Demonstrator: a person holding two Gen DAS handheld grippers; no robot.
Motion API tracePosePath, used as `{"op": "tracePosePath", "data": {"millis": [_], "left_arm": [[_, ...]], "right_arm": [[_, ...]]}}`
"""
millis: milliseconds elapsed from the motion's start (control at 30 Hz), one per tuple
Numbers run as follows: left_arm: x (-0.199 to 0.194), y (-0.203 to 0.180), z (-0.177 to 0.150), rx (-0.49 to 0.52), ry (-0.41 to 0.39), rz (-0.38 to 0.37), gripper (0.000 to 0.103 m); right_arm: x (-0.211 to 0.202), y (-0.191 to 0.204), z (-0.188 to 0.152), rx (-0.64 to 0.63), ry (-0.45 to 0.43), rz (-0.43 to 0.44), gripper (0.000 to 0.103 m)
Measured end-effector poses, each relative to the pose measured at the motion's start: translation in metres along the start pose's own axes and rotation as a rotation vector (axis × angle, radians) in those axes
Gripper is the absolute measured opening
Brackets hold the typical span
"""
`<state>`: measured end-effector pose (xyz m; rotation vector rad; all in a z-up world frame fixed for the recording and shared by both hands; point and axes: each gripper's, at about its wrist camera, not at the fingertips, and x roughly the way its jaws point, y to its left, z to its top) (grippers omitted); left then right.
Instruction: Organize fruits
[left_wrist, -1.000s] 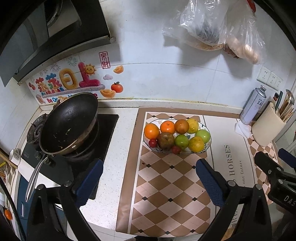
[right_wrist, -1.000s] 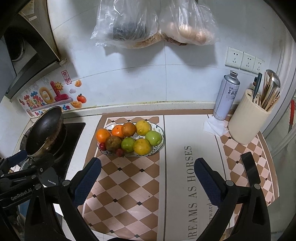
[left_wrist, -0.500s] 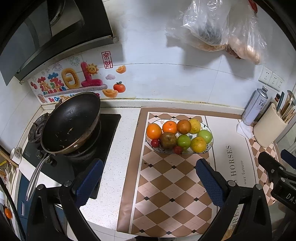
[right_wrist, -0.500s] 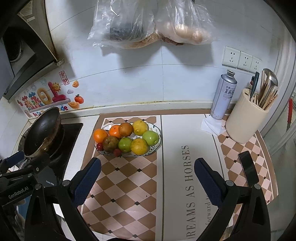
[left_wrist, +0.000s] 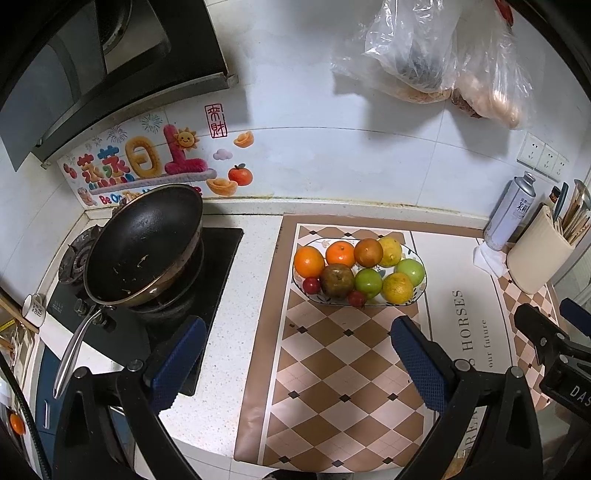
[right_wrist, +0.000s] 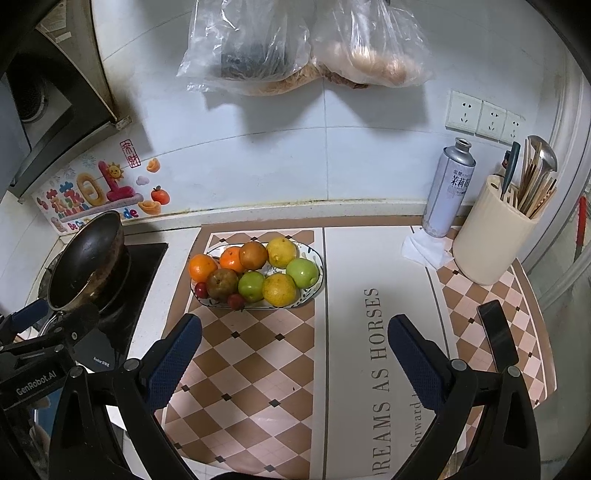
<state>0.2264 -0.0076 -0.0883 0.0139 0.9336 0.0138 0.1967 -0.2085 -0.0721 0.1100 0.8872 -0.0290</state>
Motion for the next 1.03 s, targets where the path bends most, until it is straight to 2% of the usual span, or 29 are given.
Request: {"op": "tracePosePath", "data": {"millis": [1033], "left_arm": [[-0.007,-0.01,-0.01,0.003,-0.024,-0.001,0.103]], "right_arm": [[-0.004,-0.005,-0.004,-0.002,0.011,0.018,0.103]]}}
